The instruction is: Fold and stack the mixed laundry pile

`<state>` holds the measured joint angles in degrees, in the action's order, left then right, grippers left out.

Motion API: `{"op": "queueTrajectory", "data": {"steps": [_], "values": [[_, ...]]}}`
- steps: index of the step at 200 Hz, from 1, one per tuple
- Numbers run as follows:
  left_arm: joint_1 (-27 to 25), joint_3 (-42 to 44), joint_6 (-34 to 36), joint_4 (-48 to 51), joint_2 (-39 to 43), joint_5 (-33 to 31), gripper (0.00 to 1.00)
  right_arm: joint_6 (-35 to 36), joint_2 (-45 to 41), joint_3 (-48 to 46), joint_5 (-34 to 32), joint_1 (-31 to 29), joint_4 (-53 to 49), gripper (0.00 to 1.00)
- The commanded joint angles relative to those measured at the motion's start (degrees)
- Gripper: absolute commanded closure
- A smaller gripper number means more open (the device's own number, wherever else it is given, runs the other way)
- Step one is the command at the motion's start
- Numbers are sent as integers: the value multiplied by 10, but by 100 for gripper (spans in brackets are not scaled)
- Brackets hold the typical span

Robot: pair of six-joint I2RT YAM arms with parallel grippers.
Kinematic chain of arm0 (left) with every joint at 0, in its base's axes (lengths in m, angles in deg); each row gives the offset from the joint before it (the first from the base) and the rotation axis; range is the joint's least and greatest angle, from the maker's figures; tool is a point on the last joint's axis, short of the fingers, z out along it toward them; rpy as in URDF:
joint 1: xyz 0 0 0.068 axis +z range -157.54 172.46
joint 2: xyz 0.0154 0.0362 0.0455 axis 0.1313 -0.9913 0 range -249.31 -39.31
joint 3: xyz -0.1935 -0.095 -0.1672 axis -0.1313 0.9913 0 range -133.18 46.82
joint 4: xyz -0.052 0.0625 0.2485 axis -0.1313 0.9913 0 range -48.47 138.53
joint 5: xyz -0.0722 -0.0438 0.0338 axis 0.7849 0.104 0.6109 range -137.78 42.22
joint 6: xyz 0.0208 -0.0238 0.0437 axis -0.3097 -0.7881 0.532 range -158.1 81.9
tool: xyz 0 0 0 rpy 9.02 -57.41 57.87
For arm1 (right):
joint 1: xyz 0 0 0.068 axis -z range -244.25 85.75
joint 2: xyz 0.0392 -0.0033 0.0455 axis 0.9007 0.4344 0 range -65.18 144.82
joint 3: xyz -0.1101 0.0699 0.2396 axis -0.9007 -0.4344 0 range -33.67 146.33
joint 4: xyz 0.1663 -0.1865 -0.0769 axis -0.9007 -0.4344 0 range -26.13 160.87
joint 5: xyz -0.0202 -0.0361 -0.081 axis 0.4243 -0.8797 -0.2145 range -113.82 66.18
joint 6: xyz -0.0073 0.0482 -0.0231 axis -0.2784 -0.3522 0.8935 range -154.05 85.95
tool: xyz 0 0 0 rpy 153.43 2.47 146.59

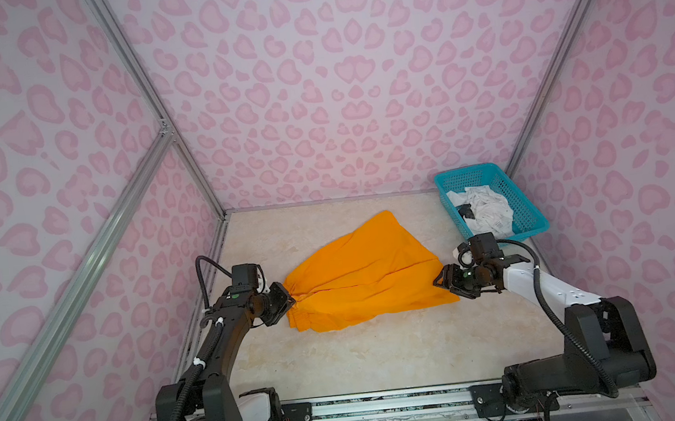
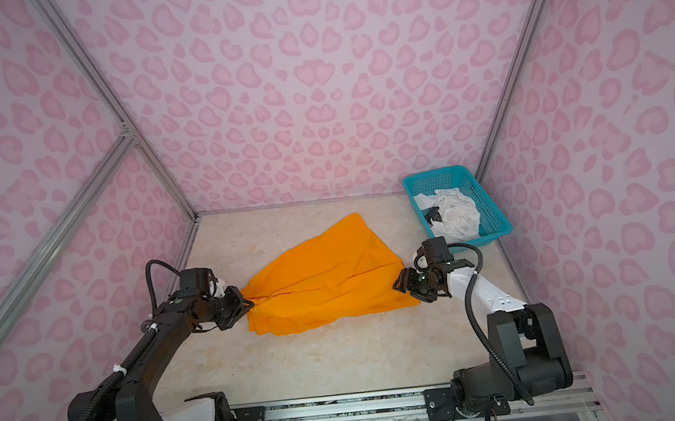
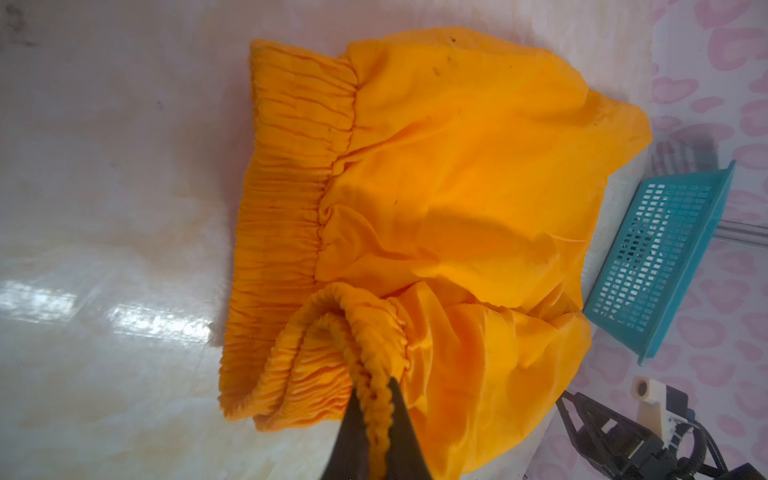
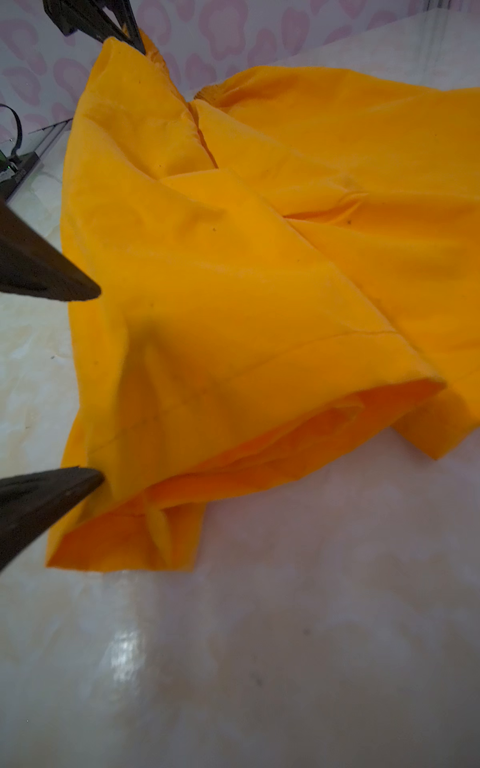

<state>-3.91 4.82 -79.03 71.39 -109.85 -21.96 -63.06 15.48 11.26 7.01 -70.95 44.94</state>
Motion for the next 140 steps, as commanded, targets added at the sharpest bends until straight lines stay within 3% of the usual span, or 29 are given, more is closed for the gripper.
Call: {"op": "queueTrajectory", "data": {"steps": [1, 63, 140], "values": [[1, -6, 8, -11, -11, -5, 97, -25, -11, -14, 28, 1, 31, 35], [2, 0, 15, -34, -58, -15, 97, -41, -70, -49, 41, 0, 18, 33], [4, 8, 21, -41, -76, -16, 97, -100, -13, -101, 89, 18, 173, 33]]}}
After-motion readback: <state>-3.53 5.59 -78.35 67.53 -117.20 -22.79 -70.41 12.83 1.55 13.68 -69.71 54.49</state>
